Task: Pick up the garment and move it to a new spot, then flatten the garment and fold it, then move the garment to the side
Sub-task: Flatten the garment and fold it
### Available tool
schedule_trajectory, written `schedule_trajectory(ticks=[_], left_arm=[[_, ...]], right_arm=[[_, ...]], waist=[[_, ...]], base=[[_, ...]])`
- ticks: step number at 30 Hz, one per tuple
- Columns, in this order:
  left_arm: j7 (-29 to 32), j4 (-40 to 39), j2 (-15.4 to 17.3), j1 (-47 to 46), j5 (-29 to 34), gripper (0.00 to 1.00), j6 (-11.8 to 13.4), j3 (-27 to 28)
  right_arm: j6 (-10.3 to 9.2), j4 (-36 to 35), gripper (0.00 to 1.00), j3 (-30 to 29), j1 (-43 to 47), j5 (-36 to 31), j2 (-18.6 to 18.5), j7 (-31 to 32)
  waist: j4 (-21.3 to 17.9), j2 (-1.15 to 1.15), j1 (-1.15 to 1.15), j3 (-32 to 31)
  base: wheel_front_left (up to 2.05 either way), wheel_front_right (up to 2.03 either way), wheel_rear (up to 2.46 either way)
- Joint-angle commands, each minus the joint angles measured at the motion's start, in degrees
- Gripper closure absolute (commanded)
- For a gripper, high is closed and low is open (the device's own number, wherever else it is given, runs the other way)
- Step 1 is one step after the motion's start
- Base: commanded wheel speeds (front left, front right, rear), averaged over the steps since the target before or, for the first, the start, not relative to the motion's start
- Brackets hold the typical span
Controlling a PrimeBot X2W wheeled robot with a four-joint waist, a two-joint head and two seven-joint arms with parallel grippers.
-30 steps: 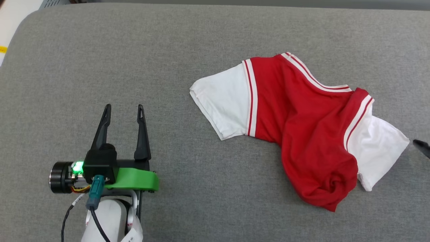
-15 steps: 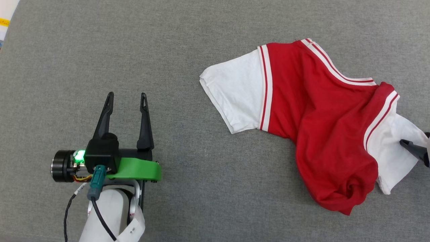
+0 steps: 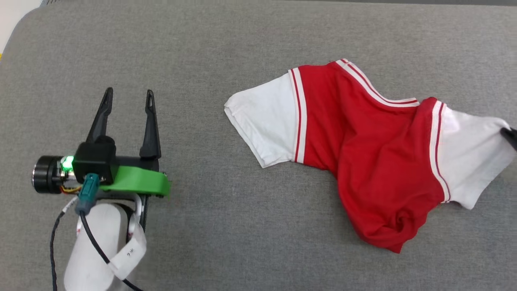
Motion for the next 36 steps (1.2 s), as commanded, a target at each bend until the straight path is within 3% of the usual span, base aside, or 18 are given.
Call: schedule_trajectory(ticks=[1,6,10,11,14,22,27,35,36], left_arm=[[-0.33,1.03,1.04,-2.63,-0.74,0.00,-1.14,0.12],[2.99,6.45,3.62,-11.11,-2.35,0.00,-5.39,-1.73],[11.66,10.76,5.68,-19.85,-5.75,0.00,-7.37,-5.36],[22.29,13.25,7.74,-26.26,-10.13,0.00,-7.73,-11.12],[33.66,15.12,10.23,-32.28,-19.44,0.00,-7.77,-19.23],[55.61,17.95,16.03,-42.85,-37.18,0.00,-7.79,-35.40],[61.98,20.64,18.67,-45.48,-41.96,0.00,-7.79,-42.11],[62.43,26.12,19.73,-44.04,-46.56,0.00,-7.80,-51.50],[62.88,26.28,20.52,-42.98,-48.21,1.00,-7.80,-56.61]], right_arm=[[-0.05,-0.91,1.00,-1.02,-0.09,-0.19,-0.83,-0.52],[-0.05,-3.89,1.00,-4.07,1.56,-0.47,-1.45,-0.80],[-0.05,-5.53,1.00,-5.80,2.38,-1.51,-0.74,-0.35],[-0.05,-6.45,1.00,-6.61,2.71,-2.53,0.58,-0.10],[-0.05,-7.13,1.00,-7.03,2.73,-3.43,1.69,0.24],[-0.05,-8.17,1.00,-6.40,0.63,-4.89,3.56,1.09],[-0.05,-8.30,1.00,-5.13,-1.59,-5.17,4.25,1.27],[-0.05,-6.34,1.00,-1.98,-4.32,-5.69,5.53,0.13],[-0.05,-5.32,1.00,-0.80,-4.95,-5.57,5.58,-0.54]], waist=[[-2.28,0.00,0.00,-1.99],[-3.98,0.00,0.00,-2.08],[-4.90,0.00,0.00,-1.06],[-5.32,0.00,0.00,0.04],[-5.60,0.00,0.00,1.18],[-7.05,0.00,0.00,4.36],[-8.30,0.00,0.00,6.40],[-9.50,0.00,0.00,8.26],[-9.41,0.00,0.00,7.76]], base=[[0.00,0.00,0.00],[0.00,0.00,0.00],[0.00,0.00,0.00],[0.00,0.00,0.00],[0.00,0.00,0.00],[0.00,0.00,0.00],[0.00,0.00,0.00],[0.00,0.00,0.00],[0.00,0.00,0.00]])
